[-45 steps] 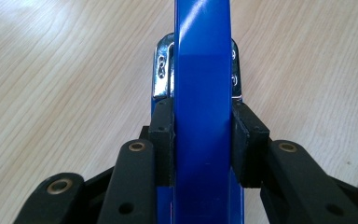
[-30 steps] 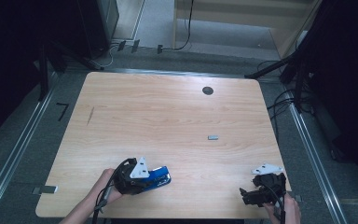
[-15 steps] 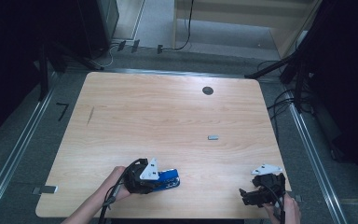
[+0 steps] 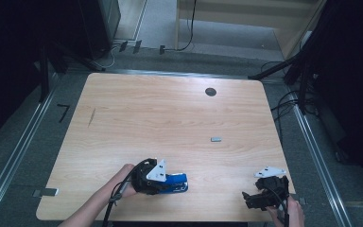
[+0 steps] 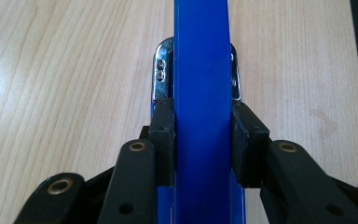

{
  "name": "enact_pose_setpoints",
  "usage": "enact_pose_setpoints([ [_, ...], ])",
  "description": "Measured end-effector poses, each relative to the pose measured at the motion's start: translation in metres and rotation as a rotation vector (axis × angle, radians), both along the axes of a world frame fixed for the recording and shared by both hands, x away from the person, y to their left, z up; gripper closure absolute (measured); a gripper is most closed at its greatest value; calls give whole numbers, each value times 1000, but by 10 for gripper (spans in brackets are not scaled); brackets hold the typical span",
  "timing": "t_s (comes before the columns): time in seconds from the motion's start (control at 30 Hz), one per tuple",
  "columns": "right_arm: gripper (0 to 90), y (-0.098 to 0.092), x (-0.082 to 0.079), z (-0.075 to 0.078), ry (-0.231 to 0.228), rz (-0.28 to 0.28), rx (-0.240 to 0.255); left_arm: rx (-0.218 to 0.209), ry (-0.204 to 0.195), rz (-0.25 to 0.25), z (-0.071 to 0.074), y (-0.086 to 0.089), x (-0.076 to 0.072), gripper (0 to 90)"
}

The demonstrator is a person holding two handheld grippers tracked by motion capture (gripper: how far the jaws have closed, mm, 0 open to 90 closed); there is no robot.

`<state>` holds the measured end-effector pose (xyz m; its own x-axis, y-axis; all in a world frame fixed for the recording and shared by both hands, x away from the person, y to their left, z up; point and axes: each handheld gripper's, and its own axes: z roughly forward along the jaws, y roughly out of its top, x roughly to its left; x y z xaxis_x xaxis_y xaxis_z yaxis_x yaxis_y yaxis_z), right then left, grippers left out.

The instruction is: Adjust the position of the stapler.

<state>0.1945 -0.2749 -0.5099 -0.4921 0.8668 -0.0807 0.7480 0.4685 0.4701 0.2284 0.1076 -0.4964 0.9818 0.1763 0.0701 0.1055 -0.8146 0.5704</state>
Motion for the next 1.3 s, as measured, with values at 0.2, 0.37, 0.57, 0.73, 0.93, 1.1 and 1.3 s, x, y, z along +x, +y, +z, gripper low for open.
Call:
enact_pose_setpoints([
  [0.2,0,1,0,0,-1,5,4,-12,13,-55,-1,-6,5,672],
  [0.37,0,1,-1,0,0,12,4,-5,11,-79,-1,-7,7,672],
  [0.57,0,0,-1,0,0,14,5,-5,15,-93,-1,-7,8,672],
  [0.73,0,0,-1,0,2,17,4,4,18,-104,0,-7,9,672],
  [0.93,0,3,-2,-2,11,29,-4,16,15,-112,1,-6,10,672],
  [1.1,0,3,-2,-1,7,34,-4,3,22,-100,0,-7,10,671],
  [1.3,0,3,-2,0,1,36,3,-60,49,-31,3,-7,11,524],
])
